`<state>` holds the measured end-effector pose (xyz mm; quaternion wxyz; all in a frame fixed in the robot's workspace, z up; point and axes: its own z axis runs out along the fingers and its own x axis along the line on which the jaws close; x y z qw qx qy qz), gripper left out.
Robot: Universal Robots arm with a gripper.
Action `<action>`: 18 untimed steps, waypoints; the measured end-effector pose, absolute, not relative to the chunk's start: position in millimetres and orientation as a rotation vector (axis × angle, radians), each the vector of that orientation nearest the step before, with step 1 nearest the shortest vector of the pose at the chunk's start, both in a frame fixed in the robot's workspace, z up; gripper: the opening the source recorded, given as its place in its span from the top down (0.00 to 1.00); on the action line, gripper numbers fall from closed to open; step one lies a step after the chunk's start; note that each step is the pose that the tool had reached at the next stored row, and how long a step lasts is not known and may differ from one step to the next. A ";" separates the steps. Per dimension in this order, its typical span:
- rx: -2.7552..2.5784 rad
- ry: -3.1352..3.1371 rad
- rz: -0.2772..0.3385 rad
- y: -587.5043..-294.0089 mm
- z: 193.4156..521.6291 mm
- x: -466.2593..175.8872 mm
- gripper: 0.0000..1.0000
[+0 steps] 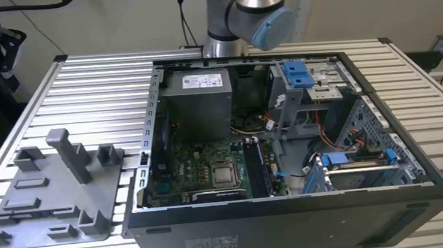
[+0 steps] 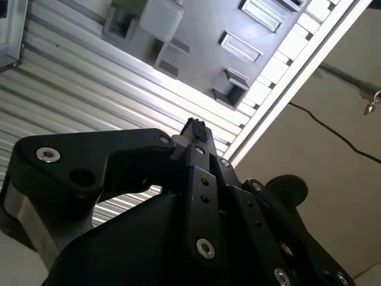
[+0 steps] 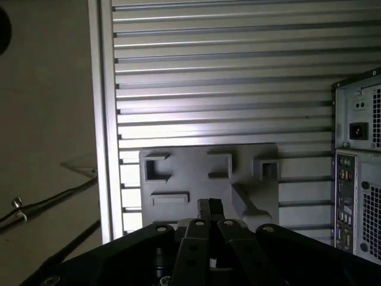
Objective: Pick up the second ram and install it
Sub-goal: 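Reach for the second ram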
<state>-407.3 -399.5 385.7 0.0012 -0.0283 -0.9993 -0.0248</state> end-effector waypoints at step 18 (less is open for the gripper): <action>-0.089 -3.136 -0.078 -438.0 382.0 -408.4 0.89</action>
